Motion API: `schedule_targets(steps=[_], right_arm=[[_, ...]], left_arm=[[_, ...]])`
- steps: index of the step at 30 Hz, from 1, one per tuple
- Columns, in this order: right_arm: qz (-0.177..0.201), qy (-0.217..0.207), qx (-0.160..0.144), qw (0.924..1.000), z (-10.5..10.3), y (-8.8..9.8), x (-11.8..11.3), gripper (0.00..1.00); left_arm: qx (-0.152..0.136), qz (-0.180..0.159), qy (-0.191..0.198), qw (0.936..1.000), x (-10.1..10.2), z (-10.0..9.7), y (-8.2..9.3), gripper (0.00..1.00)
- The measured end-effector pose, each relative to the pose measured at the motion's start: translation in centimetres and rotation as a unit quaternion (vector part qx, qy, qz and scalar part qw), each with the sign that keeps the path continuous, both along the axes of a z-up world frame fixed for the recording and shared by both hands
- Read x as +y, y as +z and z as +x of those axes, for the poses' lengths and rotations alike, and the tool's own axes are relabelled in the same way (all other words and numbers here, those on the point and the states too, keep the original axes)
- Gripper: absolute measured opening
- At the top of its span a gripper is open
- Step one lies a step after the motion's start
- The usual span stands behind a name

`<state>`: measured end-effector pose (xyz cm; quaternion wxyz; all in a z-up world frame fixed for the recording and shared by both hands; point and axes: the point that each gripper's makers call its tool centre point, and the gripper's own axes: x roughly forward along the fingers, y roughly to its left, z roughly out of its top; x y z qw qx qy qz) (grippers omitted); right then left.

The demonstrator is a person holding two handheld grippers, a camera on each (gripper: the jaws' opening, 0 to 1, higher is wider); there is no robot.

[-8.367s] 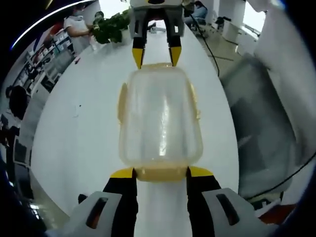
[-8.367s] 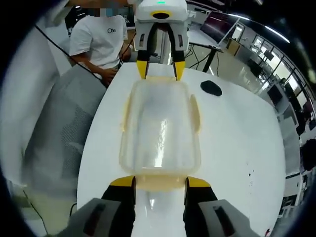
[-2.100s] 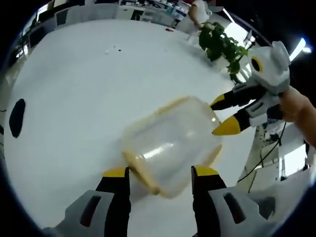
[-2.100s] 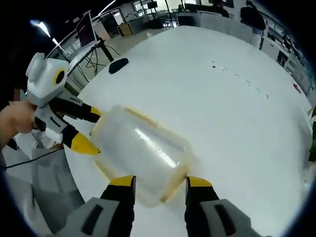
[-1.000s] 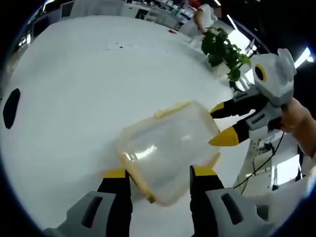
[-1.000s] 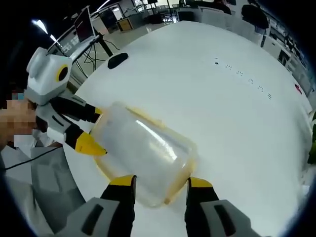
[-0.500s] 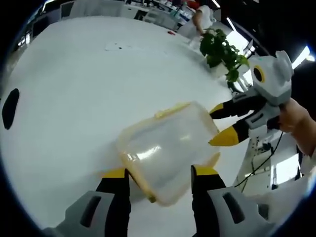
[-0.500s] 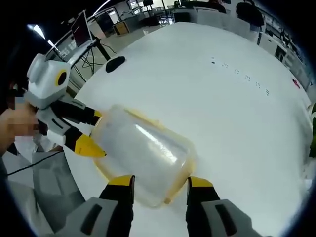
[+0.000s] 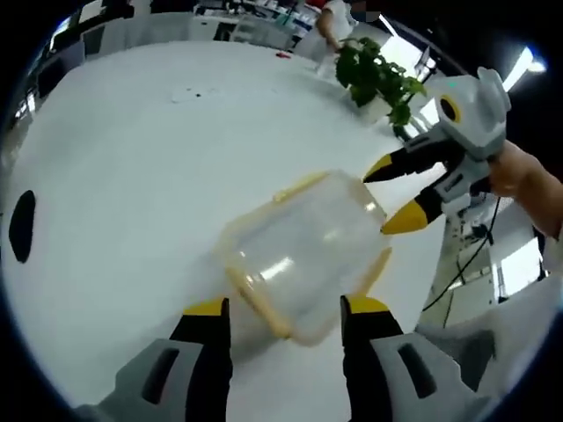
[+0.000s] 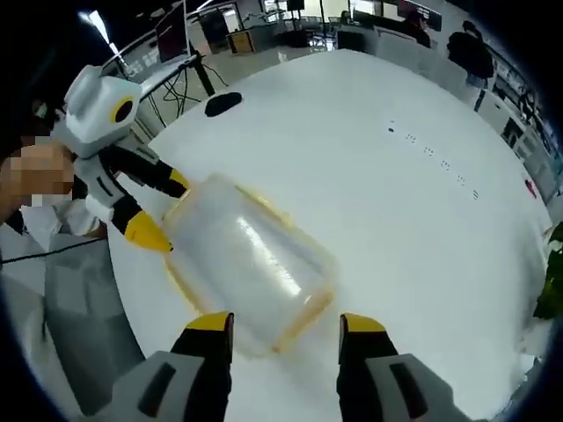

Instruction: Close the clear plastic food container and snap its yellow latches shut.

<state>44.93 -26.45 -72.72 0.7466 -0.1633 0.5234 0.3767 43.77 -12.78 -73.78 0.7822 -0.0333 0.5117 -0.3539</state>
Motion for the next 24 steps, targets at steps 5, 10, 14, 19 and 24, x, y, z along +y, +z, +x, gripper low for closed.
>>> schedule_targets(steps=[5, 10, 14, 19, 24], right_arm=[[-0.007, 0.098, -0.079, 0.992, 0.9, 1.0, 0.0, 0.48], [0.031, 0.139, -0.091, 0.9856, 0.7, 2.1, 0.8, 0.42], [0.055, 0.197, -0.106, 0.9731, 0.0, 2.9, 1.7, 0.41], [0.09, 0.24, -0.141, 0.9562, 0.0, 4.0, 3.3, 0.36], [0.103, 0.264, -0.147, 0.9476, -0.4, 4.3, 4.4, 0.33]], left_arm=[[-0.068, 0.01, -0.05, 0.9964, 0.4, 0.7, 1.1, 0.52], [-0.094, 0.002, -0.072, 0.9929, 0.5, 0.8, 2.4, 0.52], [-0.151, 0.006, -0.14, 0.9785, 0.0, 1.1, 3.8, 0.54], [-0.193, -0.04, -0.195, 0.9608, -1.9, 0.8, 5.8, 0.45], [-0.216, -0.042, -0.213, 0.9518, -2.7, 1.6, 6.4, 0.34]])
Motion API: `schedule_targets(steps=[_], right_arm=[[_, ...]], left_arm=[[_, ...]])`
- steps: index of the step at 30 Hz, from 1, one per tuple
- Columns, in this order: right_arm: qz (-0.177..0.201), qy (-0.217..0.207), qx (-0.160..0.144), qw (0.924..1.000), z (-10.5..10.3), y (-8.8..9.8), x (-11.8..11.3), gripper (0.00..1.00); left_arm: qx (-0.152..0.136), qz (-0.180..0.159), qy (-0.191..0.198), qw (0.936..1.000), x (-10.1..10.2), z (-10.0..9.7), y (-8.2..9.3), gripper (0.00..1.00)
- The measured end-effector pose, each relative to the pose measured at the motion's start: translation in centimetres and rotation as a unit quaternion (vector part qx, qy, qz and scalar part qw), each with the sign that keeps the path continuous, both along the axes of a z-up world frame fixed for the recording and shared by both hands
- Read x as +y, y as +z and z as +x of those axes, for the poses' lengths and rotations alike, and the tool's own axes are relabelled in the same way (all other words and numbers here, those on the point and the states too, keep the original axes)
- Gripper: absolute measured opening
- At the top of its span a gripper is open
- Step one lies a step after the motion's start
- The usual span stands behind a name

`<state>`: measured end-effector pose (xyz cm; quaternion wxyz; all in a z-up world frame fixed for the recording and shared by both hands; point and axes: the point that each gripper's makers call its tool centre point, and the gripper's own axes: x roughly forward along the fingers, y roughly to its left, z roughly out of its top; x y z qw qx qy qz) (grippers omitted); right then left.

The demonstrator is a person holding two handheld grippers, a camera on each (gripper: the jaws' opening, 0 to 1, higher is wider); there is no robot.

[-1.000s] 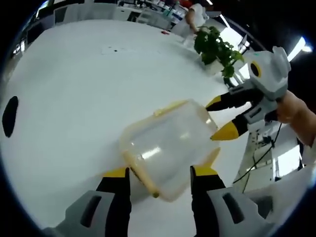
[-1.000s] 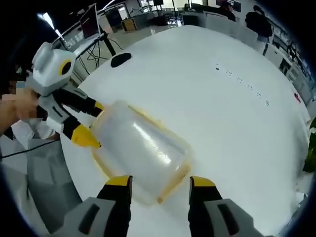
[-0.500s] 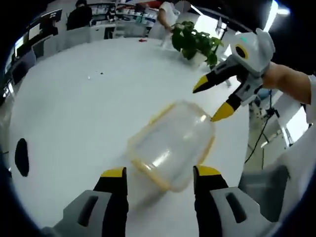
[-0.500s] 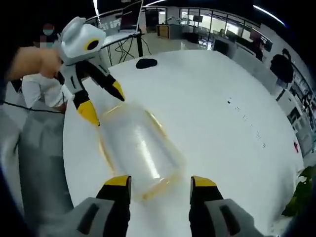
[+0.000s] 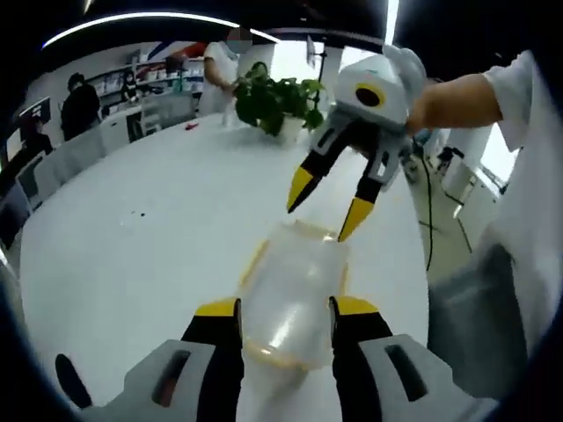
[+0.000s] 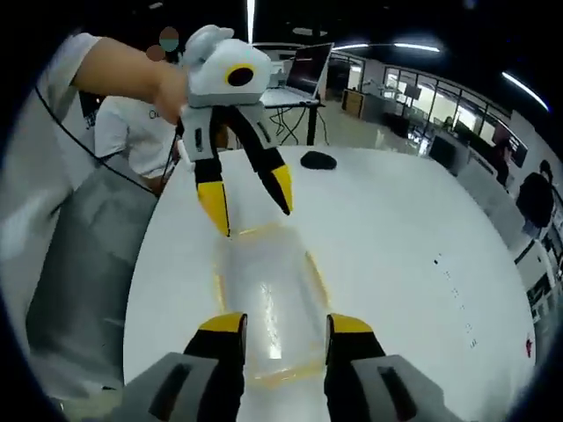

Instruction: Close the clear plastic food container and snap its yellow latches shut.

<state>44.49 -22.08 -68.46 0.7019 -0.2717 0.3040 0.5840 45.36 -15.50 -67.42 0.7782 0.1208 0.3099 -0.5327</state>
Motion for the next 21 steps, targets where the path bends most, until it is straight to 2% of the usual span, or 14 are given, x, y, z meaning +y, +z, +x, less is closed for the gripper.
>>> schedule_targets(steps=[4, 8, 12, 15, 21], right_arm=[[0.003, 0.023, -0.004, 0.9997, -0.1, 0.1, 1.2, 0.31], [0.0, 0.036, -0.011, 0.9993, 0.1, 0.1, 2.1, 0.3], [-0.002, 0.044, -0.009, 0.999, 0.1, -0.1, 2.6, 0.3], [-0.009, 0.05, -0.011, 0.9986, 0.1, -0.5, 2.8, 0.29], [-0.011, 0.053, -0.004, 0.9985, 0.4, -1.1, 3.1, 0.3]], left_arm=[[-0.009, -0.002, -0.034, 0.9994, -1.3, -0.3, -0.2, 0.25], [-0.005, 0.005, -0.055, 0.9985, -2.5, -0.9, -0.9, 0.25], [-0.018, 0.014, -0.081, 0.9964, -3.2, -1.3, -1.4, 0.24], [-0.036, 0.022, -0.091, 0.9949, -3.4, -1.1, -1.8, 0.27], [-0.041, 0.024, -0.117, 0.9919, -4.6, -1.7, -2.3, 0.23]])
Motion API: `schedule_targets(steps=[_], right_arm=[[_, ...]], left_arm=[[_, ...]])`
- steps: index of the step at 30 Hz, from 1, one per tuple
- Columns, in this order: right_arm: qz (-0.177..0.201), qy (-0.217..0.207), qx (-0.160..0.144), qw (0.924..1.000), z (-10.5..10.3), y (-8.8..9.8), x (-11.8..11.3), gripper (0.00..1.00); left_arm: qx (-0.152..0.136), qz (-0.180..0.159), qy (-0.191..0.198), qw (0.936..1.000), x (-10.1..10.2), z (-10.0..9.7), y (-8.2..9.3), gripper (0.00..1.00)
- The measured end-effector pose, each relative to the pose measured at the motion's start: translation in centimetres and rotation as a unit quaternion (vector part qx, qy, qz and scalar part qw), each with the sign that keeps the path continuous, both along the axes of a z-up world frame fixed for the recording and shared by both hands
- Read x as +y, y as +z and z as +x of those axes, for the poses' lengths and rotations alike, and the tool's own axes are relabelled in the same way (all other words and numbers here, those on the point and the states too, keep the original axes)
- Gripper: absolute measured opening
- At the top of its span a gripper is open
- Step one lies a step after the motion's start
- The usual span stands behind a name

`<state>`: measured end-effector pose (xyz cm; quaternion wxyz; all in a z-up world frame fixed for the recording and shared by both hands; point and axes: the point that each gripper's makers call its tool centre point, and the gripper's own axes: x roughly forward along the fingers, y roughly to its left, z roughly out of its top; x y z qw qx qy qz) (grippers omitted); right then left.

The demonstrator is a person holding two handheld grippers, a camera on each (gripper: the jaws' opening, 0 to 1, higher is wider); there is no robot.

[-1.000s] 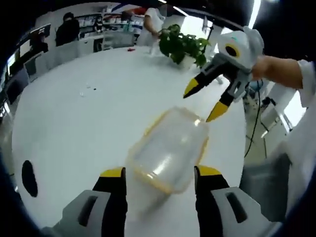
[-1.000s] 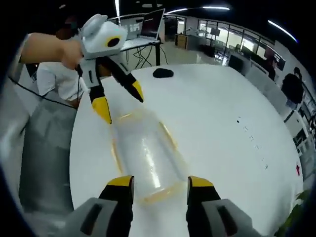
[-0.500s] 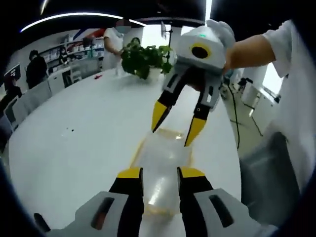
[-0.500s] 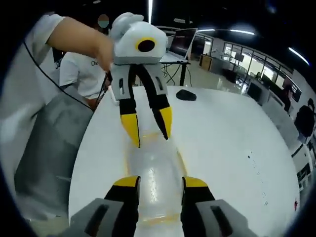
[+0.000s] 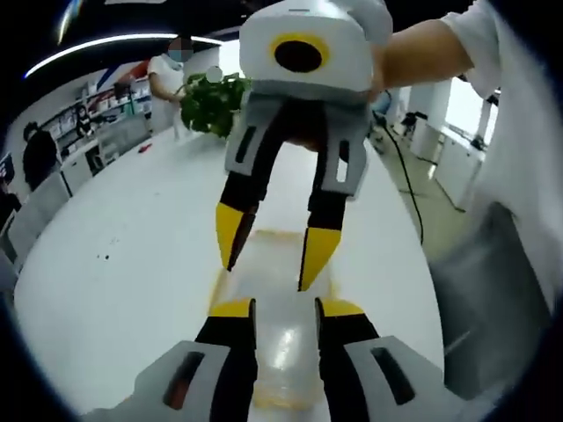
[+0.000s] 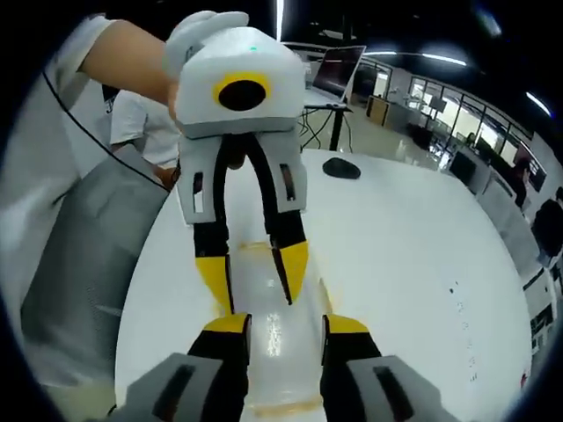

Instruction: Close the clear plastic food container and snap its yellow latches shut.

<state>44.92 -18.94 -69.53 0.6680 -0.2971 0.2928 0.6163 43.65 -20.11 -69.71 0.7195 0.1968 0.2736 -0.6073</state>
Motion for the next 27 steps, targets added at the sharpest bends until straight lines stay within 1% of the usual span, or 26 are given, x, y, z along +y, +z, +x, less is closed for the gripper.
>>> schedule_targets(steps=[4, 5, 6, 7, 10, 11, 12, 13, 16, 18, 19, 20, 22, 24, 27], right_arm=[[-0.002, 0.005, -0.002, 1.0, 0.3, -0.2, 0.4, 0.31], [-0.005, 0.002, -0.005, 1.0, 0.6, -0.3, 0.4, 0.31], [-0.005, -0.002, -0.001, 1.0, 0.7, -0.4, 0.5, 0.31], [-0.002, 0.001, 0.007, 1.0, 0.5, -0.5, 0.7, 0.31], [-0.022, 0.015, 0.003, 0.9996, 0.3, -1.3, 0.6, 0.3], [-0.022, 0.017, 0.005, 0.9996, 0.2, -1.3, 0.7, 0.3], [-0.025, 0.022, 0.003, 0.9994, 0.2, -1.4, 0.7, 0.3], [-0.03, 0.024, -0.002, 0.9993, 0.3, -1.6, 0.7, 0.31], [-0.031, 0.021, 0.003, 0.9993, 0.5, -1.7, 1.0, 0.36], [-0.035, 0.021, 0.003, 0.9991, 0.6, -1.9, 1.1, 0.45], [-0.048, 0.024, 0.001, 0.9986, 0.7, -2.3, 0.9, 0.49], [-0.049, 0.028, 0.0, 0.9984, 0.7, -2.4, 0.9, 0.52], [-0.054, 0.032, 0.003, 0.998, 0.7, -2.5, 0.6, 0.52], [-0.057, 0.031, 0.005, 0.9979, 0.9, -2.5, 0.4, 0.53], [-0.061, 0.035, 0.004, 0.9975, 1.1, -2.5, 0.3, 0.53]], left_arm=[[0.002, -0.003, -0.011, 0.9999, -0.7, -0.3, -0.3, 0.19], [0.002, -0.003, -0.012, 0.9999, -0.8, -0.4, -0.4, 0.2], [0.002, -0.002, -0.014, 0.9999, -0.9, -0.4, -0.5, 0.2], [0.004, -0.001, -0.014, 0.9999, -1.0, -0.5, -0.7, 0.21], [0.005, 0.001, -0.016, 0.9999, -1.0, -0.8, -0.8, 0.24], [0.001, 0.0, -0.016, 0.9999, -1.0, -0.7, -0.7, 0.23], [0.005, -0.005, -0.015, 0.9999, -1.1, -0.7, -0.6, 0.24], [0.009, -0.008, -0.014, 0.9998, -1.1, -0.9, -0.5, 0.26], [-0.003, 0.003, -0.02, 0.9998, -1.1, -1.2, -0.9, 0.3], [-0.012, -0.005, -0.027, 0.9996, -1.3, -1.4, -0.7, 0.29], [-0.024, -0.007, -0.032, 0.9992, -1.4, -1.3, -0.5, 0.28], [-0.021, -0.007, -0.029, 0.9993, -1.3, -1.3, -0.5, 0.28], [-0.014, -0.007, -0.026, 0.9995, -1.3, -1.3, -0.6, 0.32], [-0.024, 0.007, -0.035, 0.9991, -1.2, -1.4, -0.9, 0.34], [-0.025, 0.01, -0.041, 0.9988, -1.3, -1.8, -1.0, 0.36]])
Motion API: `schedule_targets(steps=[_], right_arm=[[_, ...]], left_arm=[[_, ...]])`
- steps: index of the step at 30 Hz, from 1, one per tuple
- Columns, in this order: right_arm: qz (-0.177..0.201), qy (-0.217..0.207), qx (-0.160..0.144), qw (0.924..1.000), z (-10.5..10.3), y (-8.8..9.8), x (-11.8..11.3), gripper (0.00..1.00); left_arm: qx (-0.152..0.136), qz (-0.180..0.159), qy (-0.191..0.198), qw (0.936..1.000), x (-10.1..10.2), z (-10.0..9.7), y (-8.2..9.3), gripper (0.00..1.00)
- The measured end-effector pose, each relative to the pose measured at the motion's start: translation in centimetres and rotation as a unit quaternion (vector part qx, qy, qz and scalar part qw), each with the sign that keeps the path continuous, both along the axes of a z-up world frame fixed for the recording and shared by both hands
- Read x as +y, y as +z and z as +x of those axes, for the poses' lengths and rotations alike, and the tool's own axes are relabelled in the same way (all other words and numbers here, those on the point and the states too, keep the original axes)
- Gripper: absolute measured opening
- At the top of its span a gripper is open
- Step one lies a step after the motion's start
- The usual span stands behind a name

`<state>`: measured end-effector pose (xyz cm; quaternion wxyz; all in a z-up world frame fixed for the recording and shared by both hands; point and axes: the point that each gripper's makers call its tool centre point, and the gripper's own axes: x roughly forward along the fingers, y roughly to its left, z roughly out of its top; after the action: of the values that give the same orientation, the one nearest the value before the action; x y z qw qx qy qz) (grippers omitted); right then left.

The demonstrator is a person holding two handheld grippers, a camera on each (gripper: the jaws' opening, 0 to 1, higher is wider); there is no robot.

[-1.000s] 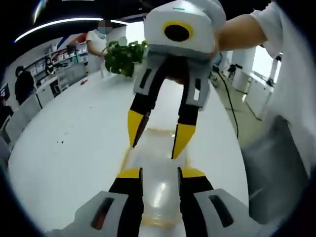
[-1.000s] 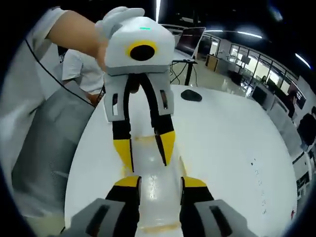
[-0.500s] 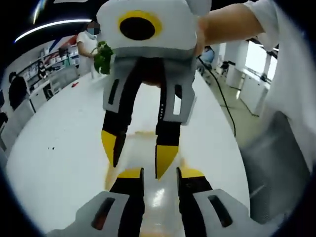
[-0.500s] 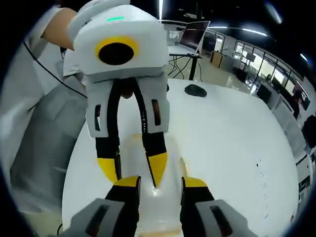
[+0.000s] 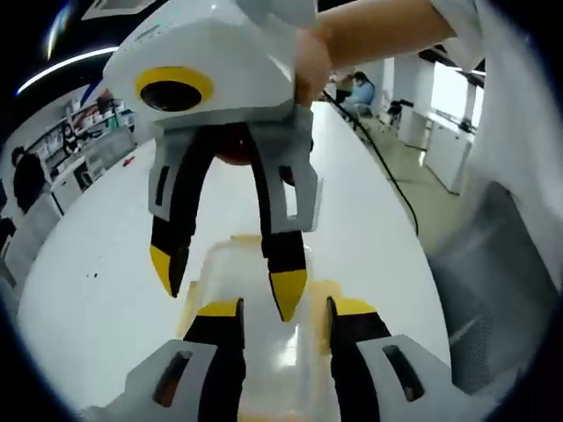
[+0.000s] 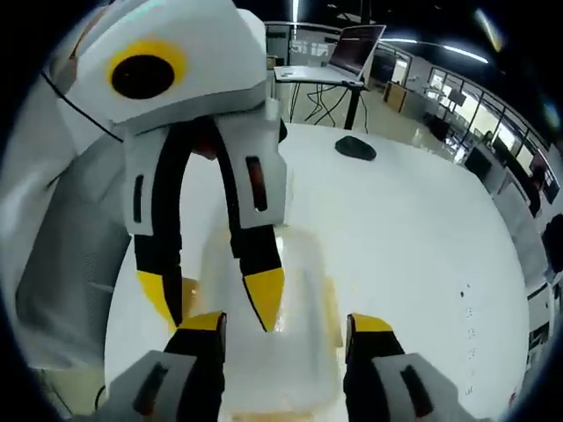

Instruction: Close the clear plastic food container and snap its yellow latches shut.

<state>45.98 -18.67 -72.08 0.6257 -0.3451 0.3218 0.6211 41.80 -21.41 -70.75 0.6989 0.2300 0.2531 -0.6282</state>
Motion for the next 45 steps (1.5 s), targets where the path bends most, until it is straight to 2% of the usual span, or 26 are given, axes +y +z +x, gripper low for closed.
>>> schedule_targets(steps=[2, 4, 5, 8, 9, 10, 12, 13, 15, 16, 17, 20, 21, 23, 24, 25, 26, 29, 32, 35, 45], right_arm=[[-0.003, 0.004, 0.0, 1.0, 0.0, -0.1, 0.0, 0.53], [-0.011, 0.004, 0.001, 0.9999, 0.1, -0.3, -0.1, 0.54], [-0.017, 0.006, 0.002, 0.9998, 0.0, -0.6, -0.2, 0.54], [-0.015, 0.005, 0.004, 0.9999, 0.0, -0.5, -0.3, 0.56], [-0.015, 0.002, 0.003, 0.9999, 0.1, -0.5, -0.3, 0.57], [-0.015, 0.0, 0.008, 0.9999, 0.1, -0.5, -0.4, 0.57], [-0.014, 0.0, 0.01, 0.9999, 0.1, -0.6, -0.4, 0.57], [-0.015, 0.0, 0.01, 0.9998, 0.0, -0.6, -0.3, 0.56], [-0.018, -0.006, 0.018, 0.9997, 0.0, -0.6, -0.4, 0.55], [-0.019, -0.005, 0.017, 0.9997, 0.0, -0.6, -0.4, 0.56], [-0.02, -0.002, 0.014, 0.9997, 0.0, -0.6, -0.3, 0.56], [-0.023, 0.008, 0.008, 0.9997, 0.0, -0.6, -0.2, 0.56], [-0.026, 0.009, 0.01, 0.9996, -0.1, -0.5, -0.2, 0.55], [-0.028, 0.012, 0.01, 0.9995, 0.0, -0.6, -0.2, 0.56], [-0.029, 0.014, 0.011, 0.9994, 0.0, -0.6, -0.2, 0.56], [-0.03, 0.017, 0.013, 0.9993, 0.0, -0.6, -0.2, 0.56], [-0.03, 0.02, 0.015, 0.9992, -0.1, -0.6, -0.1, 0.55], [-0.032, 0.036, 0.024, 0.9985, -0.3, -0.7, 0.0, 0.53], [-0.04, 0.042, 0.031, 0.9978, 0.0, -0.8, 0.1, 0.55], [-0.051, 0.052, 0.046, 0.9963, -0.3, -1.0, 0.2, 0.53], [-0.073, 0.049, 0.096, 0.9915, -0.1, -1.5, 0.1, 0.53]], left_arm=[[-0.011, 0.011, -0.003, 0.9999, 0.1, -0.1, -0.3, 0.39], [-0.007, 0.007, -0.004, 0.9999, 0.0, -0.4, -0.5, 0.4], [-0.031, 0.006, -0.01, 0.9995, -0.2, -0.3, -0.4, 0.4], [-0.023, 0.013, -0.004, 0.9997, -0.1, -0.6, -1.1, 0.43], [-0.045, 0.025, -0.007, 0.9987, 0.1, -0.2, -1.2, 0.43], [-0.053, 0.023, -0.007, 0.9983, 0.1, -0.3, -1.0, 0.44], [-0.043, 0.021, 0.0, 0.9989, 0.0, -0.4, -1.0, 0.46], [-0.053, 0.029, -0.002, 0.9982, 0.1, -0.4, -1.2, 0.48], [-0.072, 0.068, -0.011, 0.9951, 0.8, -0.4, -2.2, 0.5], [-0.066, 0.058, -0.006, 0.9961, 0.5, -0.5, -2.3, 0.51], [-0.079, 0.053, -0.004, 0.9955, 0.5, -0.3, -2.0, 0.5], [-0.073, 0.044, -0.002, 0.9963, 0.4, -0.2, -1.6, 0.43], [-0.091, 0.046, -0.011, 0.9947, 0.2, 0.0, -1.3, 0.4], [-0.085, 0.049, -0.012, 0.9951, 0.1, 0.0, -1.4, 0.4], [-0.077, 0.064, -0.012, 0.9949, 0.4, 0.0, -1.9, 0.4], [-0.083, 0.081, -0.01, 0.9932, 0.9, 0.1, -2.2, 0.41], [-0.084, 0.064, -0.014, 0.9943, 0.2, 0.1, -2.0, 0.41], [-0.079, 0.062, -0.011, 0.9949, 0.3, 0.1, -1.8, 0.4], [-0.087, 0.076, -0.022, 0.993, 0.4, 0.0, -2.0, 0.41], [-0.09, 0.089, -0.027, 0.9916, 0.3, 0.1, -2.0, 0.41], [-0.093, 0.1, -0.035, 0.9899, 0.4, 0.1, -2.1, 0.4]])
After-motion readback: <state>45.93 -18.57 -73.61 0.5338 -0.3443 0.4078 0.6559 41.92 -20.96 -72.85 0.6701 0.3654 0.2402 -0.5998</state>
